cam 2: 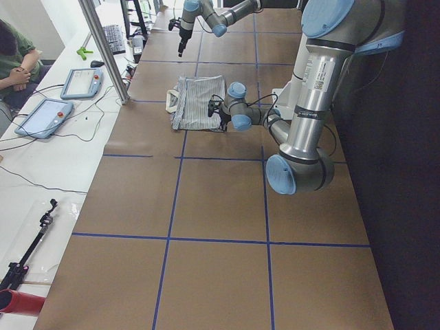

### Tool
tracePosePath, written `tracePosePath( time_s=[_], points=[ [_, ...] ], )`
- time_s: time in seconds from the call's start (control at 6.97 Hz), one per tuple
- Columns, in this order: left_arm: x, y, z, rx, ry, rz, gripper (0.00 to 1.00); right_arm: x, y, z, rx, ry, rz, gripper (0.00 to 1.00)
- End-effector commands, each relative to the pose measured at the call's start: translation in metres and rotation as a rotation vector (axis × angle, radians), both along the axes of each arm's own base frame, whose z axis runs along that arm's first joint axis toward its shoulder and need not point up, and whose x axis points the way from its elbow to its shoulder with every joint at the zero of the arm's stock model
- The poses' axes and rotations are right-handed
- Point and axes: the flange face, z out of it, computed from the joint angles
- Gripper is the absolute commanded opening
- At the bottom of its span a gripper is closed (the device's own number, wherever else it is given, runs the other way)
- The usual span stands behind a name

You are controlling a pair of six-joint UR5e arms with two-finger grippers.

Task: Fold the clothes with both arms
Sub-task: 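Push the folded shirt's side edge with the left gripper, rotating it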

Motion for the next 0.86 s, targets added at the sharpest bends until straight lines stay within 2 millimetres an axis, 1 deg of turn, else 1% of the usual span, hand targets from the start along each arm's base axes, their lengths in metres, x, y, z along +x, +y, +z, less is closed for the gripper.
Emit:
tracePosePath(
  time_s=[0.0,0.14,0.29,0.43,0.57,0.72],
  points=[
    [-0.021,-0.031,0.008,0.116,-0.061,0.019,0.0,-0.001,0.0,0.0,0.001,0.001,0.001,1.0],
    [-0.042,-0.069,0.032,0.145,-0.129,-0.005,0.0,-0.001,0.0,0.001,-0.001,0.002,0.002,1.0],
    [-0.064,-0.112,0.044,0.178,-0.178,-0.034,0.0,-0.001,0.0,0.002,-0.003,0.003,0.002,1.0],
    [-0.078,-0.164,0.044,0.204,-0.221,-0.068,0.0,-0.002,0.001,0.003,-0.003,0.005,0.002,1.0],
    [-0.083,-0.214,0.045,0.186,-0.254,-0.119,0.0,-0.002,0.001,0.003,-0.004,0.006,0.002,1.0],
    [-0.073,-0.264,0.031,0.215,-0.303,-0.181,0.0,-0.002,0.001,0.003,-0.004,0.004,0.003,1.0]
  ],
)
